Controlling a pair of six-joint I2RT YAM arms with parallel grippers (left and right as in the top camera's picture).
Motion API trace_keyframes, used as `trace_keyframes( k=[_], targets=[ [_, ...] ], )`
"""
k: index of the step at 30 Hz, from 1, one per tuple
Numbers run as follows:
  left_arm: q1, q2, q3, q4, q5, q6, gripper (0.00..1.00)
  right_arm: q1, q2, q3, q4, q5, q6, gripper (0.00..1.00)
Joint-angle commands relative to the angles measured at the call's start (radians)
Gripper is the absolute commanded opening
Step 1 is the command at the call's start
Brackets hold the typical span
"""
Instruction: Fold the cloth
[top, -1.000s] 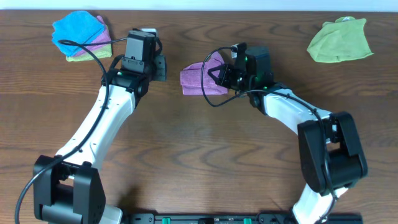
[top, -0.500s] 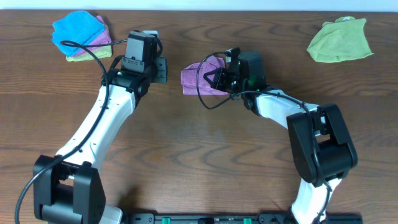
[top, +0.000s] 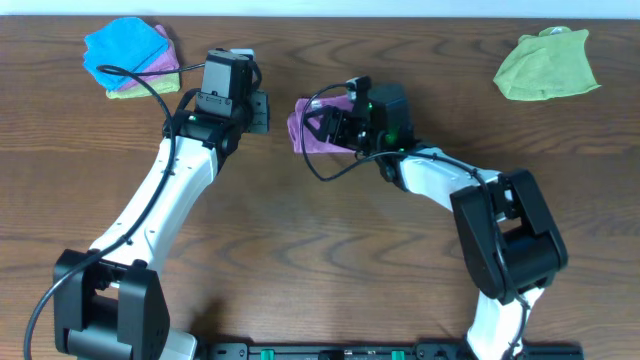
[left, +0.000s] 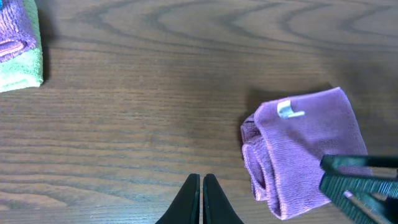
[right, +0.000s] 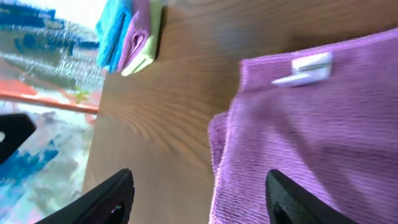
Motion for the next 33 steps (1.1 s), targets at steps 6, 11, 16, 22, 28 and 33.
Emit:
trace_keyframes(
  k=[6, 11, 16, 22, 28, 33],
  targets=[
    [0.003, -0.021, -0.002, -0.035, -0.001, -0.008, 0.06, -0.058, 0.010, 0.006, 0.008, -0.130, 0.011, 0.64],
    [0.003, -0.017, -0.005, -0.039, 0.048, -0.007, 0.11, -0.135, -0.005, 0.050, -0.063, -0.283, 0.005, 0.59],
    [0.002, 0.023, -0.005, -0.037, 0.082, 0.028, 0.17, -0.192, -0.075, 0.209, -0.578, -0.185, -0.244, 0.62],
    [0.002, 0.024, -0.005, -0.059, 0.054, 0.031, 0.11, -0.202, -0.159, 0.522, -1.209, 0.188, -0.544, 0.59],
    [0.003, 0.024, -0.005, -0.074, 0.051, 0.033, 0.10, -0.201, -0.396, 0.638, -1.567, 0.534, -0.645, 0.54],
    [0.003, 0.024, -0.005, -0.070, 0.052, 0.026, 0.10, -0.201, -0.798, 0.478, -1.647, 0.599, -0.649, 0.58]
  ],
)
